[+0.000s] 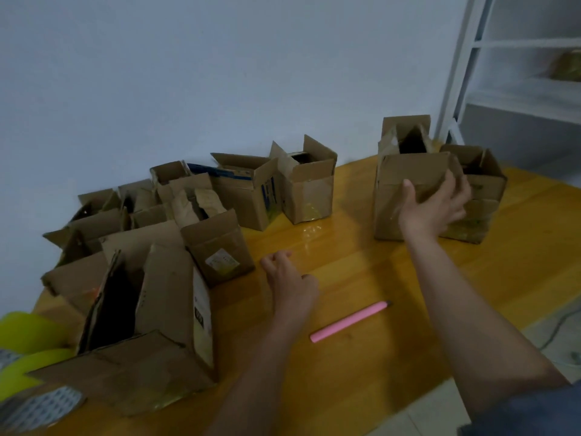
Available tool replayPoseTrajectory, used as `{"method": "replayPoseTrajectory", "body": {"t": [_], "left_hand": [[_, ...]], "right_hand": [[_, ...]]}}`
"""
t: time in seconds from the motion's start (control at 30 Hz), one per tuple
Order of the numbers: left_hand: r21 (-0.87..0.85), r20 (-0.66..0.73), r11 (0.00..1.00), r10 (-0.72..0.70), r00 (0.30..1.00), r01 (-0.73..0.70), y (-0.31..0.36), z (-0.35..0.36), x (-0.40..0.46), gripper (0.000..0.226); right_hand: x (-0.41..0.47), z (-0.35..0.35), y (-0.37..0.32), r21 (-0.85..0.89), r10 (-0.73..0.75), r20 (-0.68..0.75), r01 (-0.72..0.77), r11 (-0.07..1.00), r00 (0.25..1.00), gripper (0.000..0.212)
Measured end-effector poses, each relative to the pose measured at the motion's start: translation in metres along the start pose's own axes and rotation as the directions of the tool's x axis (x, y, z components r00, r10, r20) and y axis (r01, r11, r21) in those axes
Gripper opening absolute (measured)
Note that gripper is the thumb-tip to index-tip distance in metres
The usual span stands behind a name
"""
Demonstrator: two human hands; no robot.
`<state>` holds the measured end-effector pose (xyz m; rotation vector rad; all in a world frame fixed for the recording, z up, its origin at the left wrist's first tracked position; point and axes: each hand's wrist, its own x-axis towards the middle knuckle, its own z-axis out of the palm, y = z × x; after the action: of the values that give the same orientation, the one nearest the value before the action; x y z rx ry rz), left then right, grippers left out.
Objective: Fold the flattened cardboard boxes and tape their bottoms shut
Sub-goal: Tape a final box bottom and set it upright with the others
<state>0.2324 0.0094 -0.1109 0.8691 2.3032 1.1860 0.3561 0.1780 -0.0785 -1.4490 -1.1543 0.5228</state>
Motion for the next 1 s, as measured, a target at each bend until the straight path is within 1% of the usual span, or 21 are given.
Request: {"method": "replayPoseTrajectory", "body": {"t": [0.07, 0.13, 0.2, 0.33, 0.47, 0.53, 0.67, 0.73, 0.77, 0.83, 0.9, 0.93, 1.0], "left_hand": [[-0.006, -0.001, 1.0, -0.011, 1.0, 0.011, -0.002, -0.002, 0.002, 0.056], [-0.012, 0.003, 1.0, -0.021, 1.0, 0.021, -0.002, -0.003, 0.001, 0.056], [-0.019, 0.017, 1.0, -0.018, 1.0, 0.018, 0.0, -0.003, -0.001, 0.055], [-0.043, 0.018, 0.999, -0.009, 1.0, 0.01, 0.004, -0.006, -0.013, 0.056], [-0.052, 0.023, 0.997, 0.049, 0.999, -0.048, 0.007, -0.013, -0.03, 0.055], [-0.071, 0.018, 0.995, 0.077, 0.997, -0.076, 0.01, -0.018, -0.041, 0.053], [-0.111, -0.009, 0.982, 0.154, 0.988, -0.154, 0.014, -0.032, -0.061, 0.033], [-0.139, -0.06, 0.972, 0.181, 0.982, -0.188, 0.01, -0.038, -0.068, 0.02], [-0.153, -0.098, 0.967, 0.192, 0.977, -0.205, 0.007, -0.041, -0.072, 0.016], [-0.166, -0.194, 0.946, 0.246, 0.95, -0.279, -0.001, -0.047, -0.077, 0.016], [-0.19, -0.252, 0.919, 0.295, 0.921, -0.346, -0.009, -0.055, -0.077, 0.019], [-0.212, -0.245, 0.909, 0.307, 0.92, -0.36, -0.012, -0.058, -0.075, 0.02], [-0.213, -0.175, 0.912, 0.317, 0.932, -0.351, -0.016, -0.063, -0.069, 0.019]], "right_hand": [[-0.001, 0.003, -0.001, -0.009, 0.0, 0.014, 0.0, 1.0, 1.0, 0.042], [-0.007, 0.004, -0.001, 0.059, -0.078, 0.022, 0.077, 0.995, 0.997, 0.029], [-0.017, 0.003, 0.0, 0.082, -0.17, 0.008, 0.168, 0.982, 0.985, 0.021], [-0.037, -0.008, -0.003, 0.095, -0.199, -0.014, 0.199, 0.975, 0.98, 0.021], [-0.057, -0.03, -0.011, 0.179, -0.113, -0.038, 0.118, 0.977, 0.993, 0.019], [-0.071, -0.041, -0.016, 0.234, -0.113, -0.052, 0.122, 0.965, 0.992, 0.016], [-0.098, -0.054, -0.026, 0.344, -0.18, -0.073, 0.194, 0.919, 0.981, 0.01], [-0.111, -0.055, -0.033, 0.393, -0.208, -0.055, 0.213, 0.895, 0.976, 0.009], [-0.117, -0.053, -0.036, 0.416, -0.223, -0.036, 0.218, 0.883, 0.974, 0.01], [-0.13, -0.045, -0.038, 0.457, -0.253, 0.032, 0.211, 0.864, 0.967, 0.013], [-0.141, -0.036, -0.036, 0.484, -0.298, 0.172, 0.183, 0.856, 0.939, 0.021], [-0.144, -0.03, -0.035, 0.476, -0.324, 0.261, 0.171, 0.863, 0.909, 0.026], [-0.147, -0.02, -0.034, 0.397, -0.354, 0.405, 0.187, 0.899, 0.843, 0.033]]}}
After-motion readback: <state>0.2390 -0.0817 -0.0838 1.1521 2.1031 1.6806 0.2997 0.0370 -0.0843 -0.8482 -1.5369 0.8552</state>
